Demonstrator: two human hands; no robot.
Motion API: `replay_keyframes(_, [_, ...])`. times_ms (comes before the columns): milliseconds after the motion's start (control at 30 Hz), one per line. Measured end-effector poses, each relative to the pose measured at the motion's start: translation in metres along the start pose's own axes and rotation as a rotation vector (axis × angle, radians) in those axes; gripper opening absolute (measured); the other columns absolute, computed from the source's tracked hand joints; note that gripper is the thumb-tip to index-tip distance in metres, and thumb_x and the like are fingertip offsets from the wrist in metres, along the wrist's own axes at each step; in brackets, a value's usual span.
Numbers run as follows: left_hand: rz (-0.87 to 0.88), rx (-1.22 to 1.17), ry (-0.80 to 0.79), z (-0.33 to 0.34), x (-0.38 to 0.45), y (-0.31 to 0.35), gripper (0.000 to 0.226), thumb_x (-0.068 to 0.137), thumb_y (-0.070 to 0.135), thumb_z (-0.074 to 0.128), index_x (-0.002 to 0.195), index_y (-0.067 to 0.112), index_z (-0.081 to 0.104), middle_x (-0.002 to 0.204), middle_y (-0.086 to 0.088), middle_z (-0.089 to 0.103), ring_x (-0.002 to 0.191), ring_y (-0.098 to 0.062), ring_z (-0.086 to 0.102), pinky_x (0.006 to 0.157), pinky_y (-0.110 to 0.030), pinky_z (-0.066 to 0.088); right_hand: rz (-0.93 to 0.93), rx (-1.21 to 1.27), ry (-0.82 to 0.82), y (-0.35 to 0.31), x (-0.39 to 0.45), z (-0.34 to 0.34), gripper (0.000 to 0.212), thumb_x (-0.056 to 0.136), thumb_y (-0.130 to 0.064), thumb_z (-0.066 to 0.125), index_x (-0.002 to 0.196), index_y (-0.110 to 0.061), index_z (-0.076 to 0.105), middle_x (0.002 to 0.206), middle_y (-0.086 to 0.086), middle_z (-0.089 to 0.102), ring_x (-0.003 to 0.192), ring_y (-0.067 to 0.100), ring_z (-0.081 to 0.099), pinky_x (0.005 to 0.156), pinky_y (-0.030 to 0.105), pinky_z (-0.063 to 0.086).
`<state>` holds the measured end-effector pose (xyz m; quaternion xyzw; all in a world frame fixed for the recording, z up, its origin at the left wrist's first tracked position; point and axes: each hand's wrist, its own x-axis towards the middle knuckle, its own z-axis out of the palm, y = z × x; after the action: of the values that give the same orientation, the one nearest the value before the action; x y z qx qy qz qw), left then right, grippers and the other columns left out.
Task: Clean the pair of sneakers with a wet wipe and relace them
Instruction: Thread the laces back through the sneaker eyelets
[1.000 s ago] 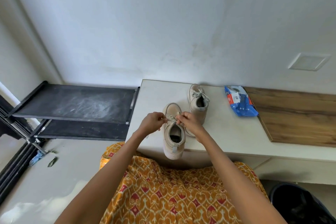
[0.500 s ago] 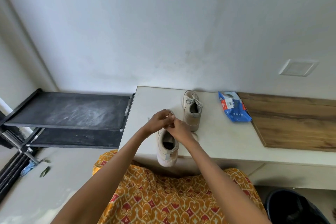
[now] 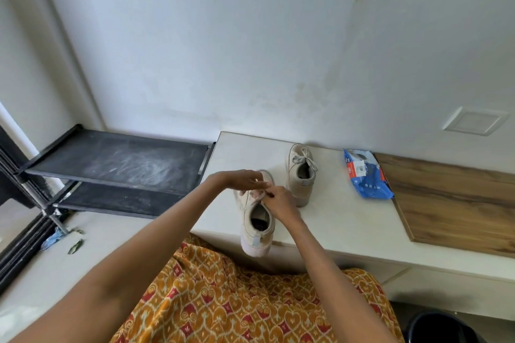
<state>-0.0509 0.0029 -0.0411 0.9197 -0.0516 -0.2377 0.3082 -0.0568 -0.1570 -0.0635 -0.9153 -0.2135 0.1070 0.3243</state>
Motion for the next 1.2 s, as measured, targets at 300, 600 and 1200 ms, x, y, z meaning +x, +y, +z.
replay_keyframes(300, [-0.137, -0.250, 0.060, -0.010, -0.024, -0.050, 0.033, 0.100, 0.034, 0.040, 0.110, 0.011, 0.061, 0.062, 0.000, 0.061, 0.047, -0.010, 0.037, 0.046, -0.019, 0.031, 0.011, 0.264, 0.013, 0.012, 0.003, 0.002, 0.018, 0.089, -0.026, 0.063, 0.103, -0.021, 0.073, 0.095, -0.003, 0.072, 0.086, 0.009, 0.062, 0.075, 0.023, 0.049])
replay_keyframes(600, [-0.156, 0.157, 0.085, -0.009, -0.024, -0.047, 0.034, 0.089, 0.028, 0.061, 0.121, 0.024, 0.050, 0.099, 0.002, 0.066, 0.073, -0.013, 0.060, 0.068, -0.026, 0.048, 0.053, 0.422, -0.228, 0.012, 0.007, -0.021, 0.024, 0.095, -0.005, 0.044, 0.101, -0.014, 0.066, 0.075, 0.002, 0.067, 0.067, 0.011, 0.060, 0.065, 0.021, 0.051])
replay_keyframes(1200, [-0.017, -0.600, 0.101, 0.025, -0.010, -0.009, 0.030, 0.088, 0.039, 0.045, 0.079, 0.015, 0.062, 0.082, 0.003, 0.060, 0.077, -0.013, 0.050, 0.075, -0.026, 0.041, -0.066, 0.281, 0.181, 0.011, -0.004, -0.003, 0.009, 0.083, -0.009, 0.067, 0.091, -0.013, 0.063, 0.082, -0.005, 0.065, 0.076, 0.010, 0.063, 0.063, 0.012, 0.048])
